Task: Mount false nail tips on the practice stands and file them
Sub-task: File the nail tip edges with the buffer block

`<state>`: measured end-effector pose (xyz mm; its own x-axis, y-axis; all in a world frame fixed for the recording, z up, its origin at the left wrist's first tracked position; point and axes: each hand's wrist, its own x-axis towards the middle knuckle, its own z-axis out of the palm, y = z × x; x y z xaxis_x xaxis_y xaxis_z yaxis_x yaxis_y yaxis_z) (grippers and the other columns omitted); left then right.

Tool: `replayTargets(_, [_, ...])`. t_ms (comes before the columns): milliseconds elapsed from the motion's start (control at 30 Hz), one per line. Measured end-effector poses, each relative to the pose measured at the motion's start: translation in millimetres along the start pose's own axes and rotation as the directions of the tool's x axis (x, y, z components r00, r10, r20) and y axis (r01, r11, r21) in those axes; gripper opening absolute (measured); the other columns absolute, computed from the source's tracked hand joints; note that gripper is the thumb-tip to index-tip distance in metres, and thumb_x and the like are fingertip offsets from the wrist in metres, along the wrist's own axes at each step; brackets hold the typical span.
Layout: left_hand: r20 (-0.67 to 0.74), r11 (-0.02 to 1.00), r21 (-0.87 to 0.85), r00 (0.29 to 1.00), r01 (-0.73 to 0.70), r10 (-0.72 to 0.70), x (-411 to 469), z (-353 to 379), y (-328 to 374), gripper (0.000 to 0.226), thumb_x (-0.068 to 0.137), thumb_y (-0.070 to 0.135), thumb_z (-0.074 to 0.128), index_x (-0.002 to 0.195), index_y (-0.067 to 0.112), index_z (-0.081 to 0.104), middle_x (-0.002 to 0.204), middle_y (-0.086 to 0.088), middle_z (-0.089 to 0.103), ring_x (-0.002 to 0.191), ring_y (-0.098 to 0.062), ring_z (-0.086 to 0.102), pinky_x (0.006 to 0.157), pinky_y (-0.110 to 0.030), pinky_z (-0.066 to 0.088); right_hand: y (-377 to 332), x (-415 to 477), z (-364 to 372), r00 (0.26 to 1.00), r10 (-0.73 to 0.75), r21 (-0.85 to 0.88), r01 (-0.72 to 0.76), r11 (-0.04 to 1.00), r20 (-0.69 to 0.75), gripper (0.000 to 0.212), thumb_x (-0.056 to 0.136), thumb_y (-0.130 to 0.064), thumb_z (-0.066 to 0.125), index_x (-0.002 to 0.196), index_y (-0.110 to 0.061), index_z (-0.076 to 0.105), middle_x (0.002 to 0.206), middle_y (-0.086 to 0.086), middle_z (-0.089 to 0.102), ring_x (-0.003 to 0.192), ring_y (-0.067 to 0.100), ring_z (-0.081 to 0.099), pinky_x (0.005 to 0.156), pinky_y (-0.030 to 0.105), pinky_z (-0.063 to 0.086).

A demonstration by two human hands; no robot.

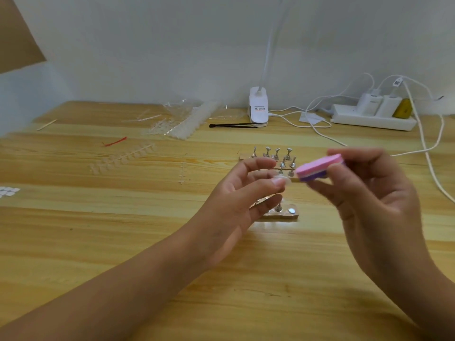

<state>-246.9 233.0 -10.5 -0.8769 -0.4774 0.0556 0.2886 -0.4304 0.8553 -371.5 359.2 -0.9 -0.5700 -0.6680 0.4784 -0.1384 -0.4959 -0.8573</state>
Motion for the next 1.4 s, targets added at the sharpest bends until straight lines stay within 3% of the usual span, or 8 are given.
replayTargets(133, [-0.005,1.000,-0.013,1.000,0.023,-0.023,0.5,-0.4,-2.5,0.029,0.081,0.011,0.069,0.109,0.017,0.061,0.093,-0.003,0.072,0.085,-0.014,0.068,0.076,-0.022,0.056,-0.9,-0.4,-0.9,0.998,0.006,-0.070,-0.002,0.998,0.060,0.035,0.073,-0.047,0.078,0.100,-0.025,0.071,0.095,0.001,0.071,0.092,0.022,0.067,0.085,0.033,0.055])
replayTargets(267, [0.038,1.000,0.000,0.999,0.030,-0.030,-0.3,0.1,-1.0,0.012,0.085,0.016,0.068,0.094,0.024,0.072,0.098,-0.009,0.071,0.087,-0.017,0.068,0.075,-0.023,0.056,2.1,-2.9,2.0,0.977,0.082,-0.132,-0.056,0.990,0.198,0.028,0.077,-0.041,0.075,0.099,-0.024,0.072,0.098,0.007,0.072,0.092,0.023,0.069,0.081,0.030,0.056])
replayTargets(433, [0.044,0.999,0.053,0.999,0.001,-0.003,-1.2,0.4,-1.1,0.015,0.087,0.012,0.066,0.087,0.025,0.074,0.090,-0.001,0.071,0.085,-0.011,0.067,0.080,-0.018,0.053,-0.4,2.7,-3.4,0.998,0.030,-0.024,-0.029,0.999,0.054,0.021,0.078,-0.024,0.075,0.097,-0.022,0.066,0.085,-0.008,0.068,0.082,0.012,0.068,0.076,0.026,0.056])
replayTargets(600, [0.024,0.991,0.130,1.000,-0.018,0.015,-2.8,0.4,-1.8,0.011,0.084,0.015,0.068,0.090,0.022,0.075,0.092,-0.003,0.072,0.086,-0.013,0.069,0.081,-0.019,0.053,-0.3,-2.1,0.5,0.980,-0.005,-0.105,0.026,0.994,0.197,0.014,0.079,-0.021,0.068,0.092,-0.027,0.070,0.087,-0.010,0.068,0.083,0.005,0.064,0.072,0.017,0.052])
replayTargets(733, [0.007,0.987,0.159,1.000,-0.014,0.013,-3.0,1.8,0.1,0.011,0.081,0.016,0.069,0.080,0.025,0.077,0.084,0.000,0.073,0.082,-0.010,0.069,0.078,-0.018,0.053,1.9,3.0,-3.5,0.993,0.037,-0.119,-0.024,0.993,0.115,0.017,0.078,-0.017,0.078,0.087,-0.030,0.071,0.085,-0.007,0.069,0.081,0.006,0.063,0.073,0.018,0.051])
replayTargets(933, [0.022,0.984,0.177,0.999,-0.028,0.025,-3.8,2.6,0.1,0.010,0.082,0.018,0.069,0.080,0.026,0.075,0.090,-0.002,0.071,0.086,-0.012,0.069,0.081,-0.020,0.053,-0.7,-0.1,-0.9,0.978,0.051,-0.091,-0.033,0.995,0.200,0.016,0.077,-0.028,0.077,0.092,-0.026,0.071,0.087,-0.004,0.069,0.084,0.010,0.065,0.074,0.022,0.053])
replayTargets(1100, [0.008,0.986,0.163,1.000,-0.031,0.030,-3.6,1.5,-0.8,0.009,0.082,0.017,0.070,0.079,0.025,0.074,0.090,-0.003,0.071,0.085,-0.011,0.069,0.080,-0.019,0.053,-0.6,1.5,-1.7,0.986,0.115,-0.041,-0.111,0.993,0.120,0.015,0.073,-0.028,0.075,0.087,-0.025,0.072,0.078,-0.001,0.071,0.074,0.012,0.068,0.072,0.023,0.056])
replayTargets(1400, [-0.013,0.989,0.143,1.000,-0.019,0.021,-4.9,3.5,-3.3,0.007,0.081,0.015,0.069,0.081,0.020,0.074,0.091,-0.005,0.072,0.084,-0.012,0.069,0.079,-0.019,0.054,-0.6,0.5,0.2,0.983,0.106,-0.101,-0.091,0.991,0.151,0.021,0.074,-0.031,0.080,0.092,-0.028,0.070,0.085,-0.002,0.069,0.080,0.014,0.067,0.074,0.027,0.056])
